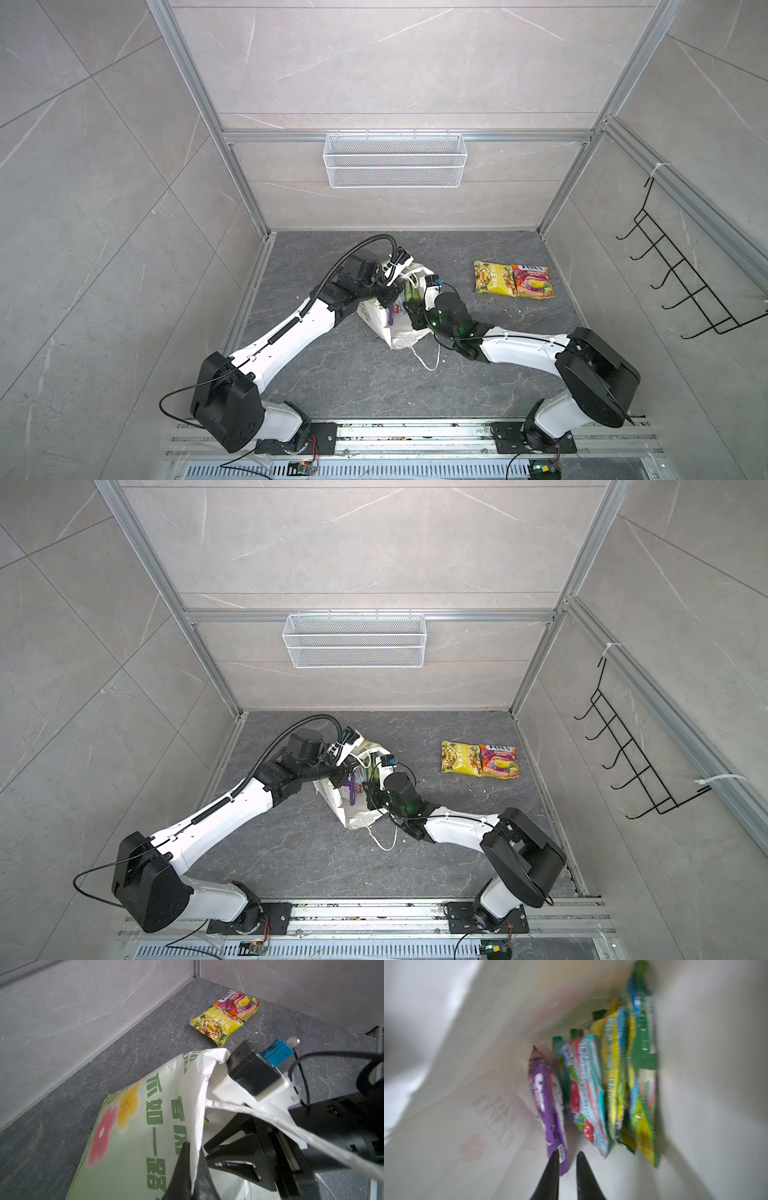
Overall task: Take the snacks out of the paper bag
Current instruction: 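Reach the right gripper into the bag and grasp the purple Fox's Berries packet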
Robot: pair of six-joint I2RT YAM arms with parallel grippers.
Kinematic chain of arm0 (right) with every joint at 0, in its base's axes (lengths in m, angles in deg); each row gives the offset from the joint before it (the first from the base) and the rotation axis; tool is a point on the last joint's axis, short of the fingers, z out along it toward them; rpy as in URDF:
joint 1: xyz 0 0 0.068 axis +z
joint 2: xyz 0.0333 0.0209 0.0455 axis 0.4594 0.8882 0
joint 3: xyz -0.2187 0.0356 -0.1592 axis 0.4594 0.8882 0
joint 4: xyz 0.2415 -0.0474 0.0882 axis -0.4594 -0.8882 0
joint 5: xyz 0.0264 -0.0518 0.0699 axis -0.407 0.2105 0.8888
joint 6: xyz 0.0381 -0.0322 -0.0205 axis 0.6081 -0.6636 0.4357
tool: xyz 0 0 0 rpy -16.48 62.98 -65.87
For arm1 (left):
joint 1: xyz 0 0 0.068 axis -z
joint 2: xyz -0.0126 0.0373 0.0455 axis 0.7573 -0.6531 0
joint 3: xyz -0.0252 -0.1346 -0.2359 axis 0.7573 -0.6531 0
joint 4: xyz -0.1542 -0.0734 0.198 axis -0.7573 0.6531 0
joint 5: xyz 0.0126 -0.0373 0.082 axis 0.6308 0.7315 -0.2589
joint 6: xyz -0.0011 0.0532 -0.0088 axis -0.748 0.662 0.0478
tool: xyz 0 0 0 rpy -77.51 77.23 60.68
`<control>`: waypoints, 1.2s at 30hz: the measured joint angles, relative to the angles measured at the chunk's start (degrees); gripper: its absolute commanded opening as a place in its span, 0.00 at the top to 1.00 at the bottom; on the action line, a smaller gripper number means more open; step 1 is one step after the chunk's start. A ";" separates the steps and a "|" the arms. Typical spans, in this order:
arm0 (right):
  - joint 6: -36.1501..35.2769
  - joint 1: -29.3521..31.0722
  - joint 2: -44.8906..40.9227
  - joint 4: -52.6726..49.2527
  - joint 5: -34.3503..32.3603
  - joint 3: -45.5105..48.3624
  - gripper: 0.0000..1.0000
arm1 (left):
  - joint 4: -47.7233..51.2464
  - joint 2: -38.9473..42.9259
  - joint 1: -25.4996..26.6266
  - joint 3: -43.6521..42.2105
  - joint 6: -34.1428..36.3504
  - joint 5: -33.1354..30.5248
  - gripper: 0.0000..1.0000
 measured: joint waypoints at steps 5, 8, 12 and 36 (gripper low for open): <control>-0.52 3.08 0.24 4.48 0.55 0.15 0.77 | -0.44 -0.02 0.07 0.00 -0.04 -0.42 1.00; -0.83 4.98 0.72 7.56 -1.33 1.05 0.76 | -0.70 -0.17 0.07 0.00 -0.04 -0.52 1.00; -2.49 7.72 0.81 9.31 -4.52 2.40 0.75 | -1.03 -0.24 0.11 0.00 -0.26 -0.63 1.00; 8.09 9.66 4.68 -0.46 -6.58 -5.46 0.89 | -1.64 -0.26 -0.02 0.00 -0.39 -1.09 1.00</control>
